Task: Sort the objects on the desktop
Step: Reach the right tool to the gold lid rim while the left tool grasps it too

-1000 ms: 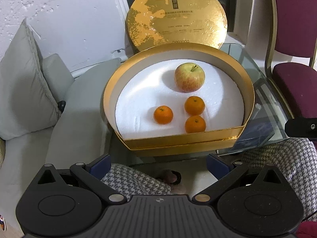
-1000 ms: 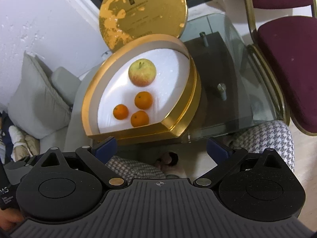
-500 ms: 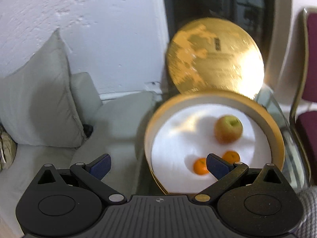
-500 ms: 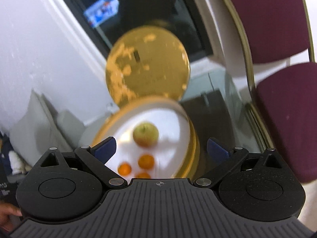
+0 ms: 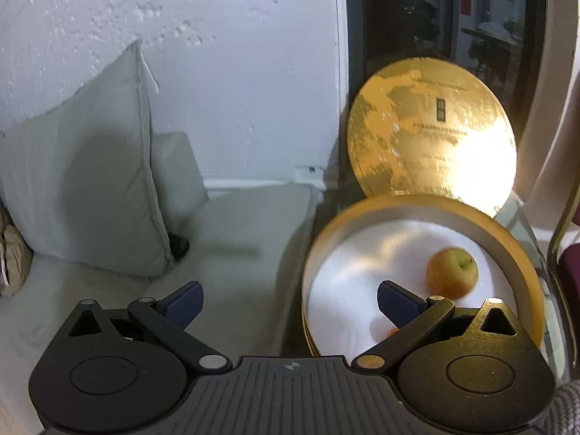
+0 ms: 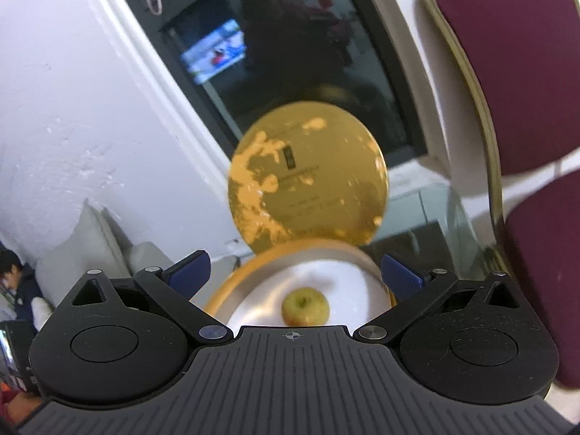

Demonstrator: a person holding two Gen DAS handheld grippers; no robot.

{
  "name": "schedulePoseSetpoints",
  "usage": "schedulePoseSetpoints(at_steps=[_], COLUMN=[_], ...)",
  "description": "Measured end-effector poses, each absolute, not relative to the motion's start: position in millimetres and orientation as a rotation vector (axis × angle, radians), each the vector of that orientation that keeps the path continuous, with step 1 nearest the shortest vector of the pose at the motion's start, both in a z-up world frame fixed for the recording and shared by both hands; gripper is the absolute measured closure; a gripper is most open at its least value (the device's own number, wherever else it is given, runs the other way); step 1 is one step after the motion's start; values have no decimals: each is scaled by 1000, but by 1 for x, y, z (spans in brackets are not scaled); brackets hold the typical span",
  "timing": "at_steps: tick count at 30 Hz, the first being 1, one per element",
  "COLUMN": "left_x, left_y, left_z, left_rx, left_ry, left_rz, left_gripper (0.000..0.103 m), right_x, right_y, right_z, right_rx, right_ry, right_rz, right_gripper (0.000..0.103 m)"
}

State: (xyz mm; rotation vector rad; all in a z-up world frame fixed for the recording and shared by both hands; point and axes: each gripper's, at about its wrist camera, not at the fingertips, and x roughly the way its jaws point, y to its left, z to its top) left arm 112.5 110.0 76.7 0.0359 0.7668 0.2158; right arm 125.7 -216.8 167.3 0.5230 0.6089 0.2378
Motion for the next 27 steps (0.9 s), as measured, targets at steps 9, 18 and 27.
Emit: schedulePoseSetpoints(at_steps=[9, 18, 27], left_x=[167, 260, 378], left_y=[121, 116, 105], left_z=[79, 85, 78], left_rx=[95, 86, 36], left_ry=[776, 781, 758], left_rz=[227, 176, 104], left_gripper=[1, 1, 1], right_x=[167, 240, 343], right_y=[-205, -202, -216], right_z=[188, 185, 163], right_rx=[455, 397, 426], right_ry=[541, 460, 366], right_rz=[241, 186, 21], right_gripper=[0, 0, 0])
